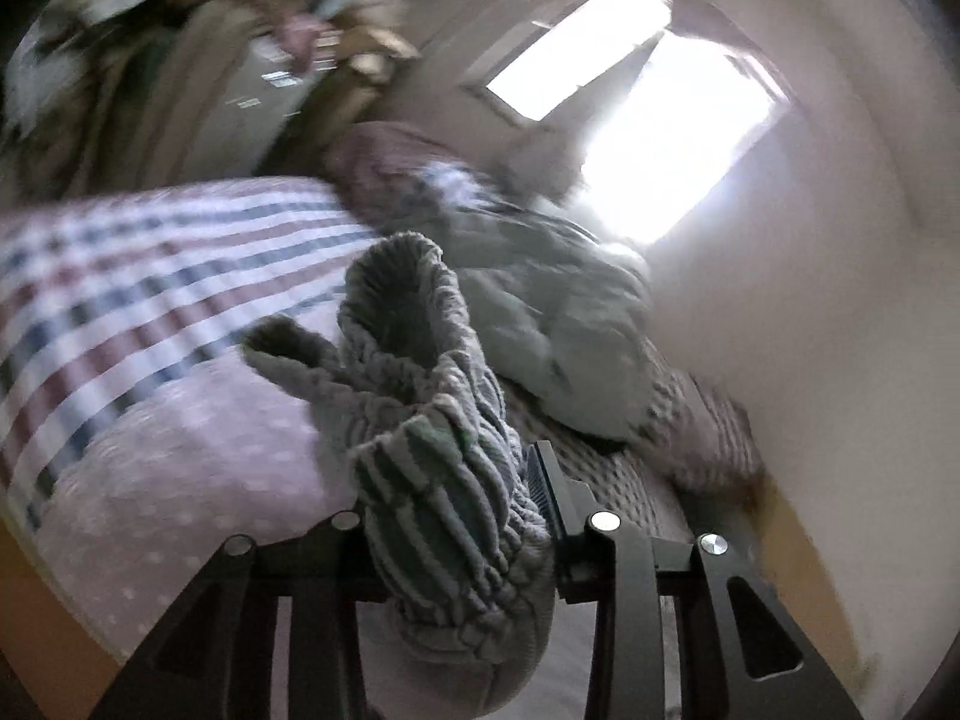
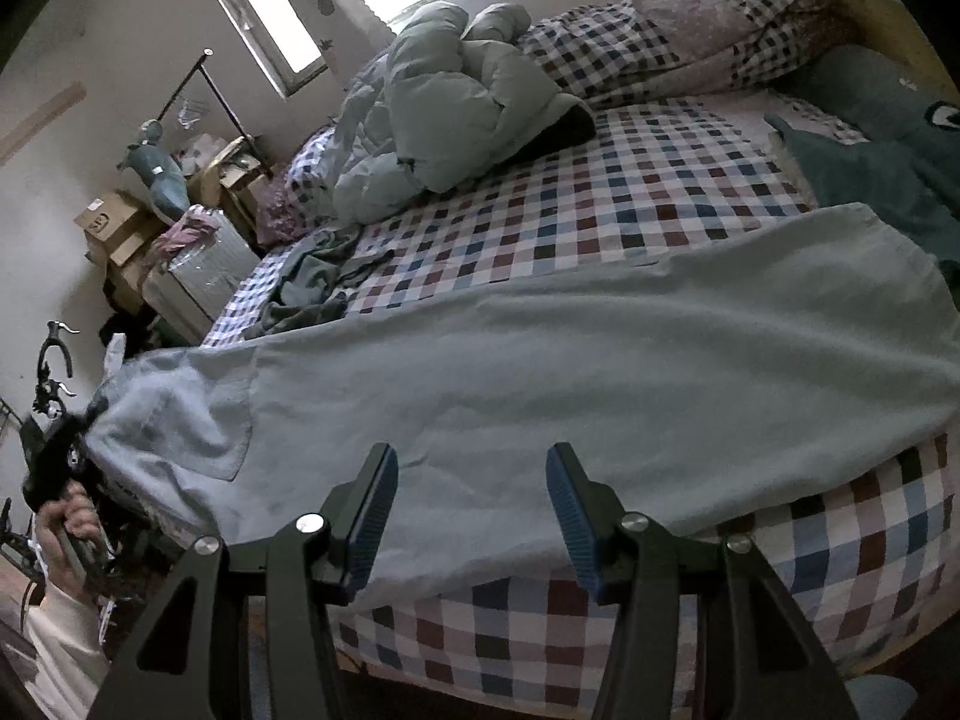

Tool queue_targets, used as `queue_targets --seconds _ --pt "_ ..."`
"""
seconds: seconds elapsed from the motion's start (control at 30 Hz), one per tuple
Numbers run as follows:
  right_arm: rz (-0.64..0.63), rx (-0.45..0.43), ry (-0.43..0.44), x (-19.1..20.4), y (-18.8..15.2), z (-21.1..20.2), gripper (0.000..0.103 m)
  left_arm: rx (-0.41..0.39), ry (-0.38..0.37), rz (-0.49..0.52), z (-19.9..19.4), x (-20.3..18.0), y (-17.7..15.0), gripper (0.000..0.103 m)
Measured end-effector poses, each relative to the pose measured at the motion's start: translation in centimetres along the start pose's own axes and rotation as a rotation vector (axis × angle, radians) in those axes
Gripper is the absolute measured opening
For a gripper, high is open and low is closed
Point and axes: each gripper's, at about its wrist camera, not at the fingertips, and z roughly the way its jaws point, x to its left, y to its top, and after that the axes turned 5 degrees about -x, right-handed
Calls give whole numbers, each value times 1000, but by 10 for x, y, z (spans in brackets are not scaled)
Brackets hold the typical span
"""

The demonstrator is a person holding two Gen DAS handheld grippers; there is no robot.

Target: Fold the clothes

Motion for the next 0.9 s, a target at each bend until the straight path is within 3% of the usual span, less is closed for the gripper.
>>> queue_targets --seconds 0.27,0.47,0.6,0.73,0.9 --pt "62 -39 78 -33 -14 -2 55 163 -130 240 41 -141 -42 34" --pt "144 -88 107 -66 -18 -10 55 318 -171 353 91 -216 -96 28" --pt "202 -125 123 -89 -20 -17 57 385 -173 423 114 -257 -137 27" --pt "276 -163 135 -114 -20 -25 57 442 -125 509 135 -285 -205 26" --pt "396 -171 147 -144 -21 -24 58 546 -31 537 168 -276 -301 27"
